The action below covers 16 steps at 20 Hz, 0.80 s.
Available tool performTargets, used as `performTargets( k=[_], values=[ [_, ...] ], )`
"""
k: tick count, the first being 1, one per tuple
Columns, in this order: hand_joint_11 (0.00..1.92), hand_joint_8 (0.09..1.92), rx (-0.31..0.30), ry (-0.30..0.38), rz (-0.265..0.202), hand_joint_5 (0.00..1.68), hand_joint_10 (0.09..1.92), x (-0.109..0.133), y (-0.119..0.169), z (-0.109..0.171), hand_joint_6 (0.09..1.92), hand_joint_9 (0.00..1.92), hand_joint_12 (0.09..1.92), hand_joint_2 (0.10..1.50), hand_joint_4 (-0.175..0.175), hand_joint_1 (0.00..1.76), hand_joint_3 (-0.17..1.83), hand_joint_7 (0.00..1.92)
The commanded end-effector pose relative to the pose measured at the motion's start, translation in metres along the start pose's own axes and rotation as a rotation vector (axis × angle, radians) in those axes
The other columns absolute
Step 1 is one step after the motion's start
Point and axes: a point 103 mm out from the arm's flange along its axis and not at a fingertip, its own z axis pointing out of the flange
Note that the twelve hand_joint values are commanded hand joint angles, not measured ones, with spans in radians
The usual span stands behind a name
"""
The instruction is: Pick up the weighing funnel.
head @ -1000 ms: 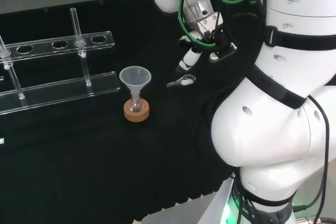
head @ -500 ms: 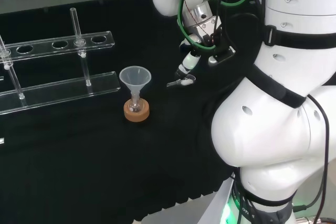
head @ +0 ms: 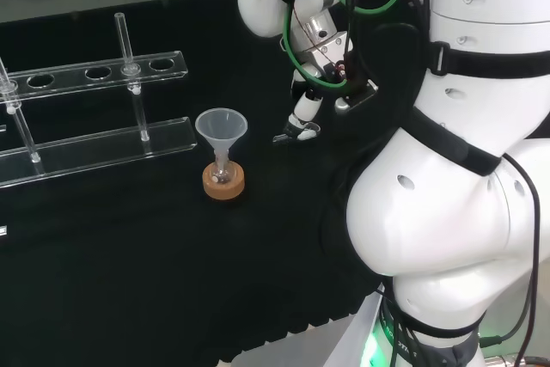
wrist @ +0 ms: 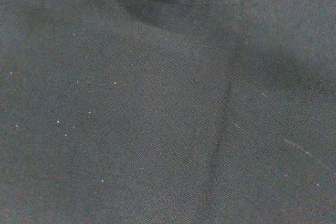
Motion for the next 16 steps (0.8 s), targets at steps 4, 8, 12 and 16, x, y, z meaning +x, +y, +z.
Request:
performTargets(
  k=[4, 8, 12, 16],
  values=[
    [0.0, 0.49, 0.007, -0.008, 0.001, 0.62, 0.68, 0.0006, 0.003, 0.003, 0.09, 0.27, 1.27, 0.78, 0.016, 0.57, 0.02, 0.75],
    [0.0, 0.48, 0.004, -0.007, 0.004, 0.64, 0.67, 0.0014, 0.0037, 0.0053, 0.09, 0.29, 1.27, 0.78, 0.02, 0.58, 0.02, 0.77],
    [0.0, 0.47, 0.004, -0.005, 0.005, 0.64, 0.66, 0.0, 0.0042, 0.0058, 0.09, 0.3, 1.28, 0.78, 0.024, 0.59, 0.02, 0.78],
    [0.0, 0.45, 0.007, -0.011, 0.013, 0.66, 0.63, 0.0035, 0.0074, 0.0094, 0.09, 0.33, 1.3, 0.78, 0.03, 0.61, 0.02, 0.82]
  ],
)
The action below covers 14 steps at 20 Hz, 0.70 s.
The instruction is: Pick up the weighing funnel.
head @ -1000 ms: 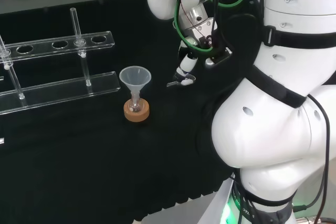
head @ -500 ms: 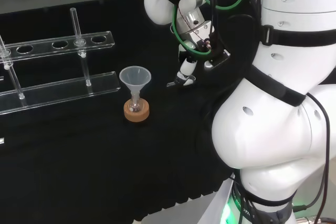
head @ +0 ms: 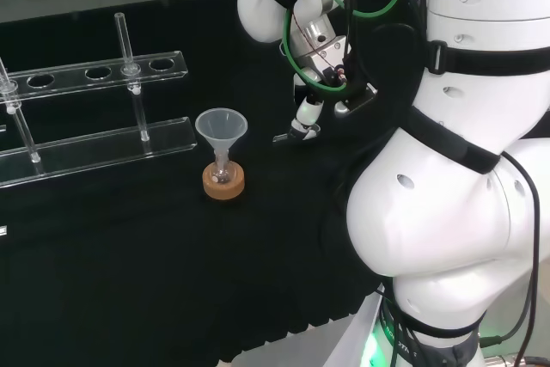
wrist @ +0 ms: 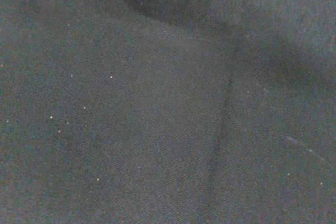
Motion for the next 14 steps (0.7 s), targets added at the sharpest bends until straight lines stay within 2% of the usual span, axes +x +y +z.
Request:
performTargets(
  k=[1, 9, 14],
  values=[
    [0.0, 0.44, 0.0, -0.004, 0.006, 0.66, 0.62, 0.003, 0.004, 0.004, 0.09, 0.34, 1.3, 0.78, 0.032, 0.62, 0.02, 0.82],
    [0.0, 0.42, 0.001, -0.002, -0.014, 0.66, 0.61, 0.002, 0.011, 0.005, 0.09, 0.35, 1.31, 0.78, 0.034, 0.63, 0.02, 0.82],
    [0.0, 0.42, 0.011, 0.003, 0.006, 0.66, 0.61, -0.001, 0.018, 0.01, 0.09, 0.35, 1.31, 0.78, 0.034, 0.62, 0.02, 0.82]
  ],
)
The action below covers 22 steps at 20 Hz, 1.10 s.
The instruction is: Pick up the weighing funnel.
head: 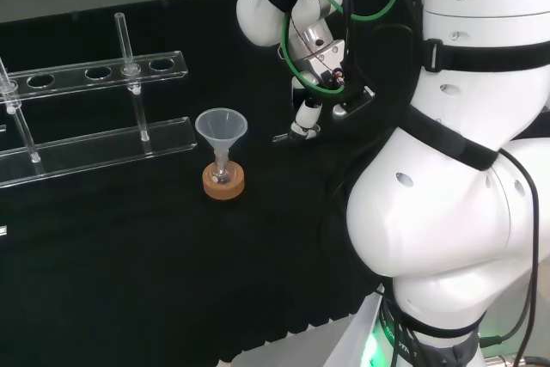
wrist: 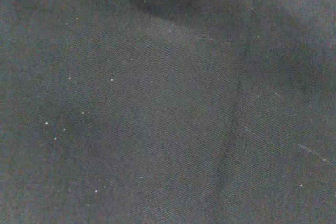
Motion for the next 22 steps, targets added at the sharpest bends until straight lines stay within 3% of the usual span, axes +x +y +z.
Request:
performTargets(
  k=[1, 16, 18, 22],
  values=[
    [0.0, 0.42, 0.009, 0.003, 0.014, 0.66, 0.6, -0.002, 0.007, 0.005, 0.09, 0.35, 1.31, 0.78, 0.034, 0.62, 0.02, 0.81],
    [0.0, 0.41, 0.021, 0.005, 0.005, 0.65, 0.6, -0.009, 0.011, 0.018, 0.09, 0.35, 1.31, 0.78, 0.033, 0.63, 0.02, 0.79],
    [0.0, 0.4, 0.03, -0.007, 0.03, 0.64, 0.6, -0.007, 0.011, 0.018, 0.09, 0.35, 1.31, 0.78, 0.033, 0.63, 0.02, 0.79],
    [0.0, 0.4, 0.035, -0.001, 0.01, 0.64, 0.59, -0.002, 0.012, 0.02, 0.09, 0.34, 1.31, 0.79, 0.034, 0.63, 0.02, 0.78]
  ],
)
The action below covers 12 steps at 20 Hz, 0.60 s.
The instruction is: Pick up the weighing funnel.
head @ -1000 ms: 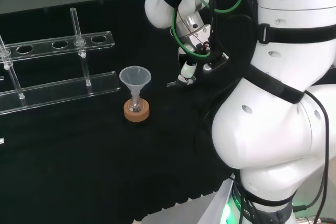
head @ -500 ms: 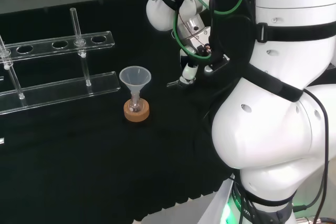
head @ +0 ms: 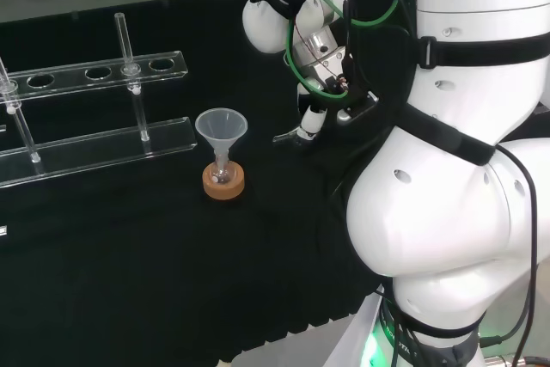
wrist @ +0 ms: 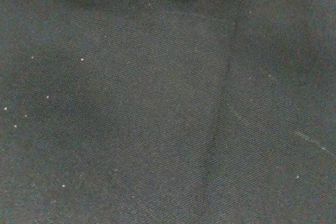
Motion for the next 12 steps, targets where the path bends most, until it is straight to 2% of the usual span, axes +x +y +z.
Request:
performTargets(
  k=[1, 12],
  values=[
    [0.0, 0.4, 0.01, 0.004, -0.007, 0.64, 0.59, 0.0053, 0.0016, 0.003, 0.09, 0.34, 1.31, 0.79, 0.035, 0.63, 0.02, 0.77],
    [0.0, 0.38, 0.0, 0.011, -0.011, 0.63, 0.58, 0.003, 0.0087, 0.0028, 0.09, 0.33, 1.31, 0.79, 0.041, 0.66, 0.02, 0.74]
  ],
)
